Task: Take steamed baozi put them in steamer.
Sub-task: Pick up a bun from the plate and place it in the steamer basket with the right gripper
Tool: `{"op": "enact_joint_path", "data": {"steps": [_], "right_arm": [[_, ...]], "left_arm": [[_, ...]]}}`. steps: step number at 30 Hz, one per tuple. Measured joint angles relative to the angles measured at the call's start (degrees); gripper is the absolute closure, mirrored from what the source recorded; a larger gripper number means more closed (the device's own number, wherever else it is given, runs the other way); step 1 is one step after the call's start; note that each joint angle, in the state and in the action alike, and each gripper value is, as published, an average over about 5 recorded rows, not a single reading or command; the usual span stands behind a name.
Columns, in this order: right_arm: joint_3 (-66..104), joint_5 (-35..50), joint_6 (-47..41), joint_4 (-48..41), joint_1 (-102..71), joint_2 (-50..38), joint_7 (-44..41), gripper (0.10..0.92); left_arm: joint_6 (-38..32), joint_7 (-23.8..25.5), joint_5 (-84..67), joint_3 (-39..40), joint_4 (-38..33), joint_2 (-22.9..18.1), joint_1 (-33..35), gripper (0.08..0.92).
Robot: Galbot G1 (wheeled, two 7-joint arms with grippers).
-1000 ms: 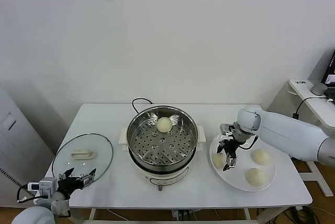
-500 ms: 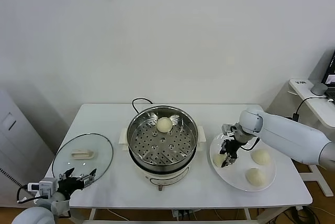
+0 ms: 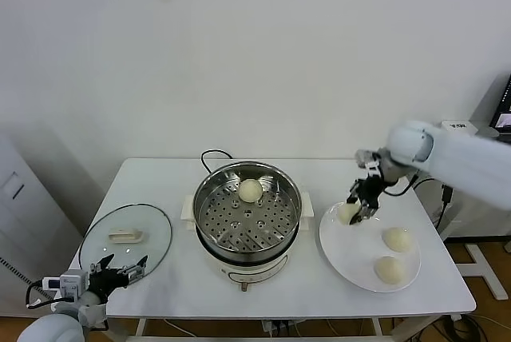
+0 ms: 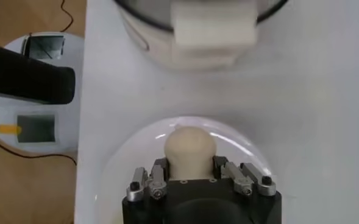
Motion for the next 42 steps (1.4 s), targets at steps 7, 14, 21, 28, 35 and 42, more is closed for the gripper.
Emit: {"op": "enact_joint_path", "data": {"steps": [7, 14, 21, 28, 35, 42], "right_arm": [[-2.42, 8.65, -3.44, 2.41, 7.14, 3.94, 2.31, 0.584], [-0.45, 16.00, -6.91, 3.09, 8.14, 9.38, 6.68, 0.584], [2.12, 21.05, -9.80, 2.31, 5.68, 15.51, 11.40, 0.584], [4.32, 23.66, -12.50, 0.62, 1.44, 21.85, 16.25, 0.584], [5.20, 24.36, -14.73, -1.41, -2.97, 26.98, 20.01, 0.584], [5.88, 24.38, -16.12, -3.40, -6.78, 30.17, 22.76, 0.584]], "left_arm": [[-0.02, -0.01, 0.07, 0.23, 0.14, -0.12, -0.31, 0.177], [-0.04, 0.01, 0.07, 0.60, 0.34, 0.02, -0.83, 0.177], [-0.04, 0.03, 0.07, 0.98, 0.65, 0.19, -1.27, 0.177], [-0.10, 0.08, 0.04, 1.04, 0.83, 0.31, -1.43, 0.177], [-0.24, 0.18, -0.03, 1.08, 1.10, 0.27, -1.41, 0.177], [-0.31, 0.23, -0.07, 1.10, 1.20, 0.20, -1.32, 0.177]]}}
